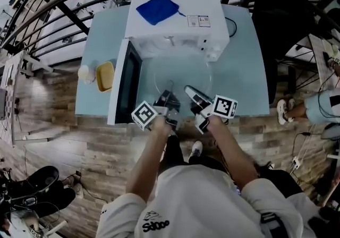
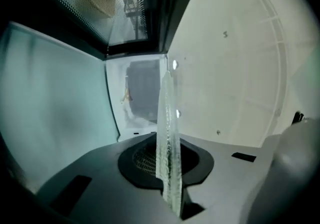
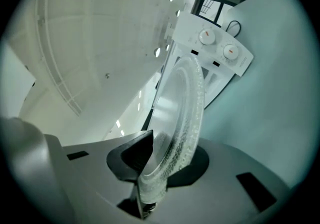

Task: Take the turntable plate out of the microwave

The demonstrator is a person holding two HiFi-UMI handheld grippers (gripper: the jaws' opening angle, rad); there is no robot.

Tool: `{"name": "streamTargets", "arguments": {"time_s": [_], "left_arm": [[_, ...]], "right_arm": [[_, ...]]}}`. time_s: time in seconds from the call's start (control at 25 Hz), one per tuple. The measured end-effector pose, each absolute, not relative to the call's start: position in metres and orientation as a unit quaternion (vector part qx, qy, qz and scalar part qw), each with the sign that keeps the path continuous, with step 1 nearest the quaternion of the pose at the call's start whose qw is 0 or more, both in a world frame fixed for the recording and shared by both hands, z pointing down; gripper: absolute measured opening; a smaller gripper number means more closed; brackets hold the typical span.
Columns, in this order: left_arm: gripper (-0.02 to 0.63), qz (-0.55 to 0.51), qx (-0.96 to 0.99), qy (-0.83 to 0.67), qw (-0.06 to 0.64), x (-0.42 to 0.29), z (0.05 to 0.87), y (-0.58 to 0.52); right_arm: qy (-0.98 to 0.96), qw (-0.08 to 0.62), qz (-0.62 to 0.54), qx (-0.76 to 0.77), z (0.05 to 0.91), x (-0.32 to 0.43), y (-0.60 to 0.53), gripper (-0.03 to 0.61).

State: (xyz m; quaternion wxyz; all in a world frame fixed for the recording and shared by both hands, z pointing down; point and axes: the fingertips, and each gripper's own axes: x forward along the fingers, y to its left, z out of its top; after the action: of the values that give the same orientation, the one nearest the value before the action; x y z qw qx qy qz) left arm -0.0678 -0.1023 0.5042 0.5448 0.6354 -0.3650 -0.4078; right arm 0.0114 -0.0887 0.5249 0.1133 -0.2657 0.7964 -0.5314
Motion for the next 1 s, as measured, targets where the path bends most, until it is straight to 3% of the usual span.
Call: {"name": "streamTargets", "arguments": {"time_s": [0.16,0.56,1.0], "left_arm": [[0.037,-0.431,0.643,-0.36,0.521,-0.063,0.464,-0.071],[0.037,-0.457,0.675,-0.355,0.457,-0.042,0.364,0.006],[0.037,-0.46,0.7,-0.35,0.42,-0.023,0.315,0.055]], "right_arm": [[0.824,0.147,-0.505,-0.209,0.473,0.007,-0.06,0.069],[0.866,0.146,-0.439,-0.192,0.379,0.034,0.011,0.069],[0.882,0.17,-0.403,-0.175,0.332,0.052,0.057,0.069]]}}
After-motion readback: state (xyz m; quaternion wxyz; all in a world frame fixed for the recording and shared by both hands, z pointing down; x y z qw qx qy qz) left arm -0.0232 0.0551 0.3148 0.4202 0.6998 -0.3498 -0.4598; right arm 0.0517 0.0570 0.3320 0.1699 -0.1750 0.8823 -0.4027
